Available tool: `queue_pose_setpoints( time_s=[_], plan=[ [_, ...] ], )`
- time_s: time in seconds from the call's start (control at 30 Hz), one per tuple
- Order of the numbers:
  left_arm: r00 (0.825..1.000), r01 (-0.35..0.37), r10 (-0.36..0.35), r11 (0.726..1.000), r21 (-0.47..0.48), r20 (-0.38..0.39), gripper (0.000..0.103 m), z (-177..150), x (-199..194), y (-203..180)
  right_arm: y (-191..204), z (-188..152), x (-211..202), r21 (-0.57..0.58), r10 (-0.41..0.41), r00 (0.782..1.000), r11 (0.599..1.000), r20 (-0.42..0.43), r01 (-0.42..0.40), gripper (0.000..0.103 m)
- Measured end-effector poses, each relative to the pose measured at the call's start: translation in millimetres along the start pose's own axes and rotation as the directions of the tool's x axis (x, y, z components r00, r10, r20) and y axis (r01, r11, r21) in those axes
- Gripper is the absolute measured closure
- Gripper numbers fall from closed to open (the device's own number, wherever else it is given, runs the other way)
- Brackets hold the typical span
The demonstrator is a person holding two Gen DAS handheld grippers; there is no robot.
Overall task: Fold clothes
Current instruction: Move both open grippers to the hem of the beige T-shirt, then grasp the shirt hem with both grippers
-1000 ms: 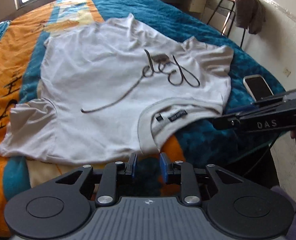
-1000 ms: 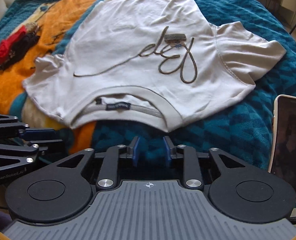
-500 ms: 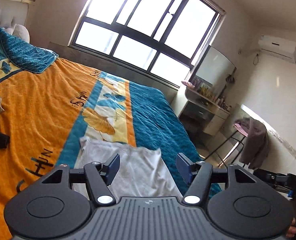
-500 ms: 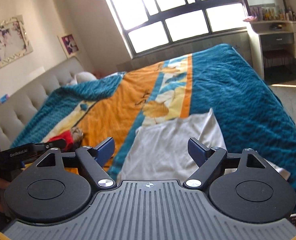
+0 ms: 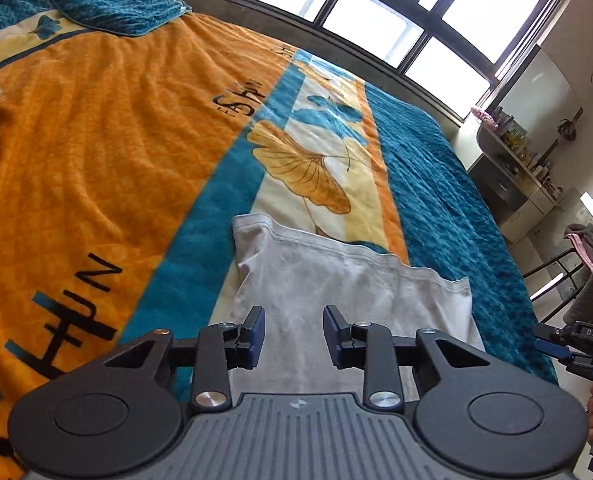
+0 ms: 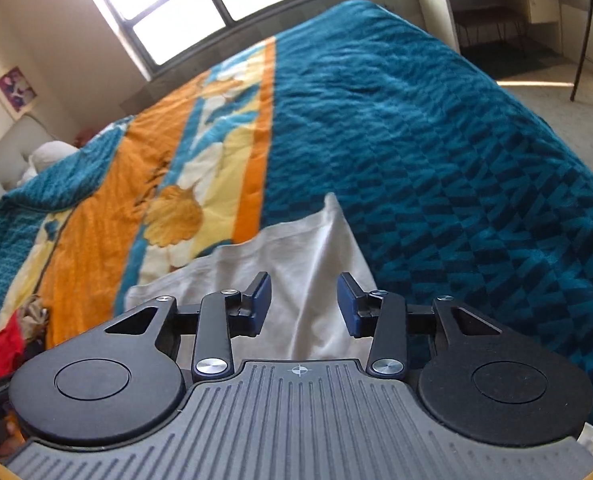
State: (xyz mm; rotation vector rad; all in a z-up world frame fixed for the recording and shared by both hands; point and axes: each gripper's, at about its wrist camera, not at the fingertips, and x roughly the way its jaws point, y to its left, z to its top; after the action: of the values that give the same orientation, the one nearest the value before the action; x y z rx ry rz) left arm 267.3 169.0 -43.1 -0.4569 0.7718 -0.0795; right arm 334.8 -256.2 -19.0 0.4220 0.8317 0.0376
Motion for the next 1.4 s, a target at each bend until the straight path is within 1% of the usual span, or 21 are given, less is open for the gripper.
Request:
queue_pose_setpoints(
  time_s=[0.13,0.27,0.43,0.47,0.5,0.6,0.67,0.73,0.8,0.87,0.93,0.97,1.0,1.03,1.07,1.13,1.23,1.27,1.33,1.37,1.4],
  plan=[
    [0.999,-0.016,0.016,1.0,0.0,-0.03,0.075,6,41,2,-23,17,71,-0.004,-0.086,0.996,0.996,0.004,0.086,0.06],
    [0.999,-0.014,0.014,1.0,0.002,-0.033,0.075,9,60,8,-41,29,117,0.017,-0.025,1.0,1.0,0.014,0.025,0.059],
    [0.999,-0.046,0.046,0.999,-0.021,-0.008,0.074,16,74,21,-35,40,159,-0.021,-0.016,1.0,1.0,0.019,0.016,0.061],
    [0.998,-0.055,0.055,0.998,-0.037,0.002,0.074,17,75,26,-33,42,165,-0.035,-0.012,1.0,0.999,0.018,0.013,0.063],
    [0.998,-0.063,0.064,0.996,-0.057,0.011,0.074,19,76,31,-30,43,169,-0.043,0.0,1.0,0.999,0.012,0.001,0.068],
    [0.997,-0.07,0.074,0.991,-0.118,0.031,0.074,25,75,48,-24,43,177,-0.066,0.051,0.999,0.996,-0.017,-0.052,0.094],
    [0.996,-0.077,0.082,0.987,-0.143,0.03,0.074,28,77,55,-21,40,177,-0.092,0.07,0.997,0.993,-0.033,-0.072,0.095],
    [0.995,-0.085,0.092,0.983,-0.164,0.031,0.073,30,78,60,-23,38,173,-0.087,0.082,0.996,0.993,-0.036,-0.085,0.101],
    [0.995,-0.088,0.096,0.979,-0.185,0.034,0.073,31,79,63,-28,39,165,-0.059,0.092,0.996,0.994,0.001,-0.092,0.103],
    [0.994,-0.089,0.099,0.977,-0.196,0.043,0.073,32,78,65,-32,40,149,-0.037,0.047,0.994,0.998,0.099,-0.044,0.103],
    [0.993,-0.1,0.111,0.976,-0.195,0.046,0.071,33,79,65,-40,43,135,0.019,-0.012,0.985,1.0,0.172,0.009,0.103],
    [0.992,-0.108,0.12,0.974,-0.201,0.049,0.068,34,80,66,-46,45,129,0.051,-0.045,0.98,0.998,0.193,0.036,0.103],
    [0.991,-0.113,0.127,0.97,-0.216,0.049,0.067,36,83,68,-52,47,128,0.076,-0.053,0.981,0.996,0.187,0.039,0.103],
    [0.991,-0.111,0.125,0.966,-0.233,0.046,0.067,37,87,71,-57,48,129,0.089,-0.051,0.986,0.995,0.16,0.037,0.092],
    [0.992,-0.103,0.117,0.964,-0.244,0.041,0.067,39,91,73,-62,50,130,0.102,-0.049,0.99,0.994,0.132,0.035,0.087],
    [0.997,-0.07,0.079,0.962,-0.263,0.022,0.068,46,108,76,-72,50,129,0.143,-0.043,0.993,0.989,0.113,0.027,0.067],
    [0.999,-0.014,0.022,0.961,-0.275,0.025,0.078,54,126,76,-92,48,132,0.244,0.039,0.996,0.968,0.08,-0.057,0.066],
    [1.0,0.003,0.003,0.961,-0.277,0.024,0.081,56,131,76,-96,46,134,0.263,0.067,0.995,0.961,0.072,-0.084,0.066],
    [1.0,0.012,-0.01,0.962,-0.272,0.007,0.088,57,140,73,-100,43,137,0.267,0.092,0.994,0.958,0.064,-0.106,0.066],
    [1.0,0.012,-0.012,0.965,-0.263,0.0,0.097,56,144,71,-99,41,139,0.261,0.1,0.993,0.959,0.058,-0.112,0.066],
    [1.0,0.005,-0.005,0.973,-0.232,0.001,0.103,56,145,67,-99,40,142,0.255,0.102,0.993,0.96,0.052,-0.112,0.068]
  ],
)
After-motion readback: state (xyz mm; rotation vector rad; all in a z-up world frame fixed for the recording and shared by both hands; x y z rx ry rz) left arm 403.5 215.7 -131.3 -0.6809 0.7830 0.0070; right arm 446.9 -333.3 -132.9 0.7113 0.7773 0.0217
